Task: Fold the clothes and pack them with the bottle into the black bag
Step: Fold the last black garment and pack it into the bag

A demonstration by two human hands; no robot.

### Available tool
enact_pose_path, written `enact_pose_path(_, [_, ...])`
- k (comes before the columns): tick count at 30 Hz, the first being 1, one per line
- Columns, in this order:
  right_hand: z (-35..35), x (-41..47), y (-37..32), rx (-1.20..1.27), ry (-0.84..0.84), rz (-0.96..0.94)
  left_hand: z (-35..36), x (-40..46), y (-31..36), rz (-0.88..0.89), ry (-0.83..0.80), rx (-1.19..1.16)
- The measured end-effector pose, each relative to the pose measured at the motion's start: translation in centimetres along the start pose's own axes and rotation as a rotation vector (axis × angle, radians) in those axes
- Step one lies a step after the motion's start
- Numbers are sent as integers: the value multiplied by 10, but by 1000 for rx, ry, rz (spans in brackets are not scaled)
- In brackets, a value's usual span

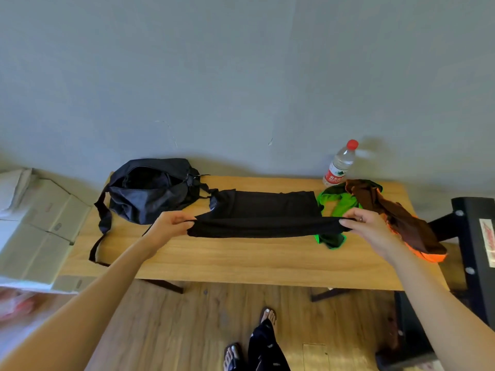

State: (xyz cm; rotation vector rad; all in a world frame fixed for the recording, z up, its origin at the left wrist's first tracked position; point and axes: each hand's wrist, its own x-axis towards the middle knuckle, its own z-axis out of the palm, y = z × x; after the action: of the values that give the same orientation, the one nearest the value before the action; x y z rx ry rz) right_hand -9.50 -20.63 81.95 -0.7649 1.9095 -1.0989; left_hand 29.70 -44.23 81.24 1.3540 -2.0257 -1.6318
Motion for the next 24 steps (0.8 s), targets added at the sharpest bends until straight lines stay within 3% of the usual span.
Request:
enact_pose_path(12, [11, -2, 33, -93, -36, 118, 25, -3, -34, -152, -4, 34])
enact_pose_path(24, [11, 114, 39, -182, 3, 94, 36, 105, -28, -163, 76, 80])
